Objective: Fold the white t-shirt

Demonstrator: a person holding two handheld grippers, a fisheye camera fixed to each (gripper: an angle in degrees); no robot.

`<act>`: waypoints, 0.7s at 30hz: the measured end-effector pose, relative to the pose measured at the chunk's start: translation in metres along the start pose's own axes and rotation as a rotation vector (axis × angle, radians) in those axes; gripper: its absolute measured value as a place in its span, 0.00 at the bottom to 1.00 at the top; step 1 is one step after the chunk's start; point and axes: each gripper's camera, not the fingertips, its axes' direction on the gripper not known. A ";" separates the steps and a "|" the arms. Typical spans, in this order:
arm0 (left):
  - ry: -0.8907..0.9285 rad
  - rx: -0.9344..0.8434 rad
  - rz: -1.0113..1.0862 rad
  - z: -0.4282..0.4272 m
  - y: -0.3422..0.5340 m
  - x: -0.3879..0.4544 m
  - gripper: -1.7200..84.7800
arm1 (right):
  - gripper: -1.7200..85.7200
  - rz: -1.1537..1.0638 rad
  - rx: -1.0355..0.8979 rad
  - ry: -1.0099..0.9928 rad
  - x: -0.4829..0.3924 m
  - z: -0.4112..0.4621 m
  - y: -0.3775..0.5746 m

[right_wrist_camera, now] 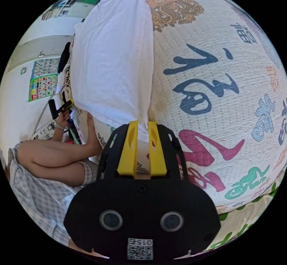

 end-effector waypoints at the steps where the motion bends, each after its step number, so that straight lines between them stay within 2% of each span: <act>1: -0.019 0.001 0.004 0.000 -0.001 0.001 0.09 | 0.07 -0.006 -0.005 0.011 0.001 -0.001 -0.001; 3: -0.004 0.011 0.003 -0.001 -0.003 0.003 0.04 | 0.03 -0.008 -0.005 0.017 0.007 -0.005 -0.004; 7: 0.173 0.096 0.116 -0.014 -0.015 0.036 0.04 | 0.02 0.011 -0.003 -0.030 0.018 -0.009 -0.007; 9: 0.157 0.036 0.273 -0.009 -0.028 0.073 0.06 | 0.02 0.024 0.004 -0.036 0.024 -0.011 -0.010; 11: 0.091 -0.005 0.336 -0.001 -0.030 0.081 0.05 | 0.02 0.018 0.003 -0.030 0.026 -0.013 -0.011; 14: -0.031 0.077 0.153 -0.006 -0.023 0.038 0.04 | 0.02 -0.005 -0.012 -0.005 0.028 -0.016 -0.015; 15: -0.040 0.104 0.074 -0.010 -0.018 0.017 0.07 | 0.02 -0.014 -0.019 0.007 0.029 -0.017 -0.016; 18: -0.011 0.085 0.000 0.002 -0.024 -0.006 0.13 | 0.02 -0.022 -0.029 0.020 0.033 -0.020 -0.021; 21: 0.007 0.013 0.040 0.038 -0.044 0.001 0.13 | 0.02 -0.021 -0.037 0.022 0.038 -0.022 -0.026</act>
